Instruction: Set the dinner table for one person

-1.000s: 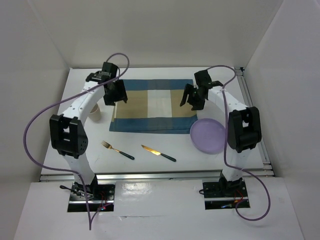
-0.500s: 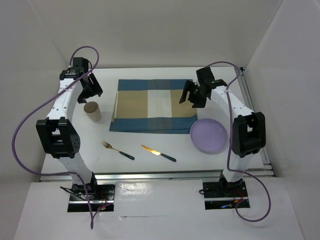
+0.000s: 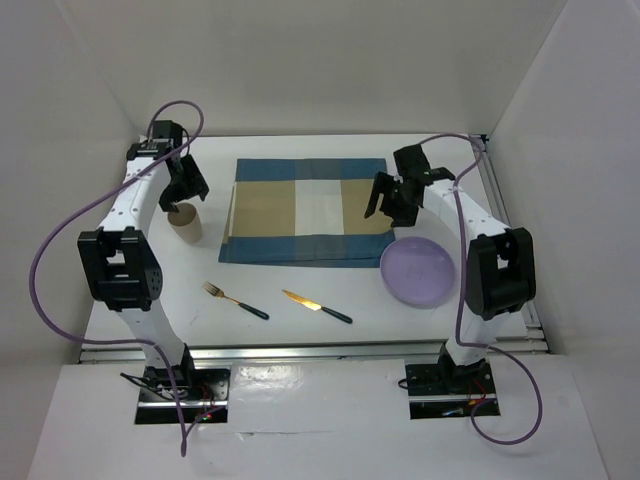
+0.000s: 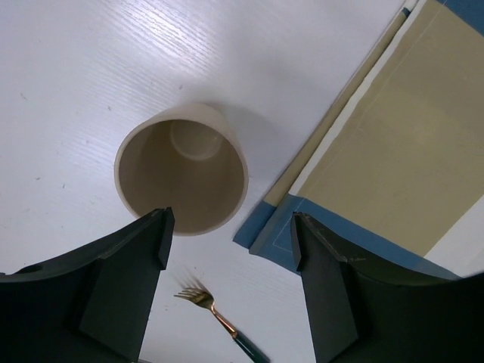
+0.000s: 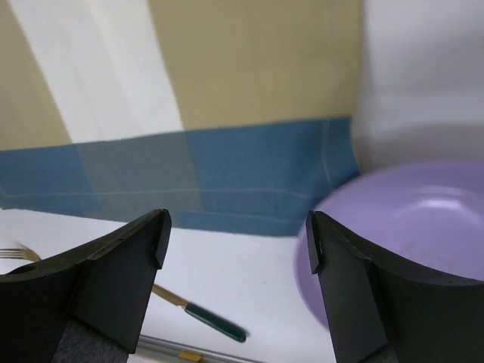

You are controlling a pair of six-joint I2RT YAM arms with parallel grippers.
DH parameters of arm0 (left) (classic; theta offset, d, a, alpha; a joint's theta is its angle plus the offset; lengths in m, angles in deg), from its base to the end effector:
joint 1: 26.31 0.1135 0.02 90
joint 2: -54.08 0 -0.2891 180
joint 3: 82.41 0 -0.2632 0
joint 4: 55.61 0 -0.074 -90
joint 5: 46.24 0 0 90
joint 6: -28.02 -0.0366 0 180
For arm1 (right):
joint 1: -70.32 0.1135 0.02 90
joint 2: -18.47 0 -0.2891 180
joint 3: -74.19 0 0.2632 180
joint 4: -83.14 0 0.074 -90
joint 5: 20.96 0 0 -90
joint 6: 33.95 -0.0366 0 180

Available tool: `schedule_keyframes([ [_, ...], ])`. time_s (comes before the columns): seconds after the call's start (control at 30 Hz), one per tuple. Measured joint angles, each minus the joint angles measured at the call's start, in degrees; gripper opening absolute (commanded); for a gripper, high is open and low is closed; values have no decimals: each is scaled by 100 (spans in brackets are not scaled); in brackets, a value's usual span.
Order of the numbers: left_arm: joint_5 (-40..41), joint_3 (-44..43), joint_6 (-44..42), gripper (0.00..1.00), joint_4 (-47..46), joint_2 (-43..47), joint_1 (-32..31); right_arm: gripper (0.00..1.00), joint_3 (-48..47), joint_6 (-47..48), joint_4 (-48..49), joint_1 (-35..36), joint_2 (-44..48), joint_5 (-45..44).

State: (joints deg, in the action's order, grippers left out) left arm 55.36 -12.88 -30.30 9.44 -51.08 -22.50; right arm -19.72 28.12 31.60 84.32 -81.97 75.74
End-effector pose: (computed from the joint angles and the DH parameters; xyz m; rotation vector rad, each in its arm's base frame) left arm 0.4116 0.0348 0.3220 -0.8541 2.4365 0.0864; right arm 0.3796 0.0990 0.2742 0.2754 2.6178 0.4133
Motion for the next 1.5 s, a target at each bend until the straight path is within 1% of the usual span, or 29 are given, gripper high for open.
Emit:
schedule_keyframes([
  [0.1, -46, 109, -2, 80, 4, 256, 0, 84, 643, -260, -42, -153, 546, -267],
  [0.27, -238, 184, -31, 80, -2, 850, -46, 84, 1648, -1019, -380, -734, 1965, -815],
  [0.3, -293, 192, -42, 79, -7, 962, -68, 84, 1836, -1209, -468, -798, 2216, -925],
  [0.5, -444, 459, -162, 78, -111, 1480, -328, 84, 2931, -2503, -1453, -826, 3377, -1340],
  [0.67, -514, 704, -190, 78, -155, 1624, -529, 84, 3757, -3410, -1777, -826, 4197, -1342],
  [0.7, -527, 737, -195, 78, -186, 1624, -546, 84, 3895, -3543, -1808, -826, 4284, -1333],
  [0.77, -553, 774, -197, 78, -197, 1624, -560, 77, 4135, -3705, -1770, -826, 4334, -1305],
  [0.9, -570, 839, -199, 76, -278, 1633, -562, 76, 4599, -3869, -1491, -826, 4214, -1161],
  [1.07, -601, 907, -299, 76, -293, 1633, -562, 74, 5080, -3978, -793, -826, 4035, -1040],
  [1.13, -636, 909, -306, 75, -302, 1633, -586, 70, 5239, -3998, -514, -826, 4035, -1045],
  [1.23, -678, 909, -308, 75, -304, 1633, -612, 57, 5331, -4048, -264, -826, 4044, -1075],
  [1.27, -695, 909, -308, 75, -306, 1633, -627, 33, 5344, -4068, -168, -826, 4048, -1097],
  [1.3, -702, 909, -308, 75, -306, 1633, -649, 22, 5355, -4081, -105, -826, 4050, -1108],
  [1.4, -719, 909, -308, 75, -306, 1633, -706, 0, 5337, -4350, 13, -857, 4194, -1250],
  [1.5, -741, 909, -308, 75, -308, 1633, -754, 0, 5154, -4422, -221, -852, 4444, -1478],
])
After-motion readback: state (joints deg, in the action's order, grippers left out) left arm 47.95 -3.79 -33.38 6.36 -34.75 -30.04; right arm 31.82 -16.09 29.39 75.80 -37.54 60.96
